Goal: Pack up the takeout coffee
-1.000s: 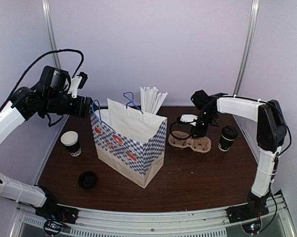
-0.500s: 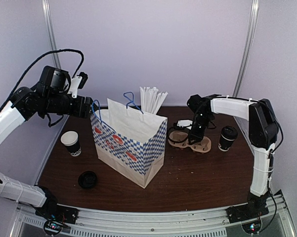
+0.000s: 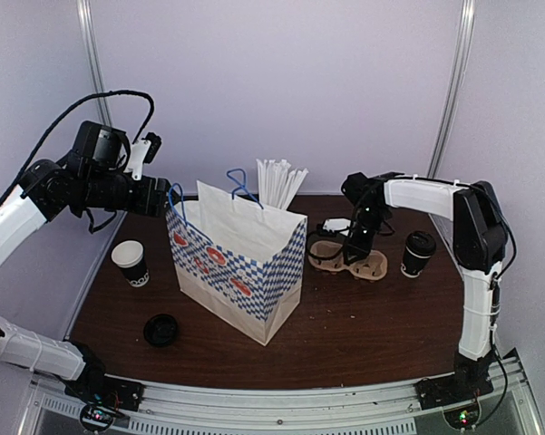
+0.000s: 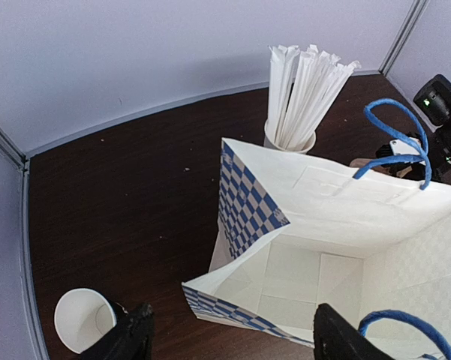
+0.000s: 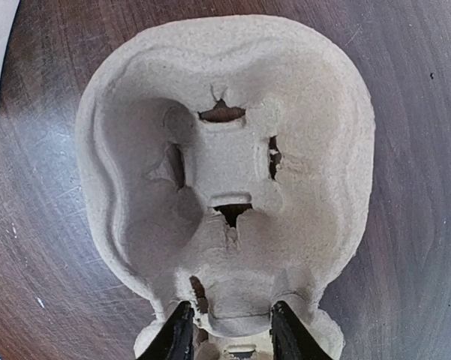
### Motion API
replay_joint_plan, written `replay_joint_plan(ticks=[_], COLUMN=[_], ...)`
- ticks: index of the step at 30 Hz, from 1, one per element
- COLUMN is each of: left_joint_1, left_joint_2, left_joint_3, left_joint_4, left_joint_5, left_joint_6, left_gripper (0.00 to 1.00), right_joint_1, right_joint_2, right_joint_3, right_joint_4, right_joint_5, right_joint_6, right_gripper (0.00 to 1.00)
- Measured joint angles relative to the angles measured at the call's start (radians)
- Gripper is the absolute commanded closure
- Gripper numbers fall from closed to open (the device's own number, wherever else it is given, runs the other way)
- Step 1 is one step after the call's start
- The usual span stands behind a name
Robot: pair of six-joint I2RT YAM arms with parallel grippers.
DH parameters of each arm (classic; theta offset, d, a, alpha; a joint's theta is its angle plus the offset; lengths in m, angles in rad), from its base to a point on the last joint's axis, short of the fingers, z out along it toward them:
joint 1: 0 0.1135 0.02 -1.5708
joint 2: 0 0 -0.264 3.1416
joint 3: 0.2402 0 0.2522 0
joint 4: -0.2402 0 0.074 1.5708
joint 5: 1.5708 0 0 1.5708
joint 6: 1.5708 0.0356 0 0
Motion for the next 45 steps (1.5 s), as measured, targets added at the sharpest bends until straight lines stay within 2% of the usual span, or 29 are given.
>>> replay_joint_plan(ticks=[8, 20, 26, 30, 34, 38, 45], left_joint_1=[0.000, 0.000, 0.000, 0.000, 0.000, 0.006, 0.065], left_joint_2=[0.000, 0.000, 0.000, 0.009, 0.053, 0.103, 0.166], left_joint_3=[0.000, 0.000, 0.000, 0.010, 0.090, 0.232, 0.411], left_joint_4=[0.000, 0.000, 0.000, -0.005, -0.014, -0.046, -0.073], left_joint_5=[0.003, 0.005, 0.011, 0.017, 0.043, 0.072, 0.154], left_joint_6=[-0.002, -0.007, -0.008, -0.003, 0.015, 0.051, 0.101], left_gripper=[0.27, 0.26, 0.26, 0.25, 0.24, 0.23, 0.23], right_joint_1=[-0.014, -0.033, -0.033, -0.033, -0.033, -0.033, -0.033], right_joint_2=[0.000, 0.039, 0.042, 0.042, 0.039, 0.008, -0.185], right_joint_3=[0.001, 0.030, 0.030, 0.030, 0.030, 0.013, -0.011], right_joint_4=[0.024, -0.034, -0.037, -0.032, -0.036, -0.064, -0.120], right_joint_5=[0.004, -0.063, -0.068, -0.067, -0.066, -0.064, -0.056], right_joint_6=[0.025, 0.016, 0.011, 0.012, 0.012, 0.017, 0.031], right_gripper=[0.62, 0.62, 0.77, 0.79, 0.80, 0.82, 0.82])
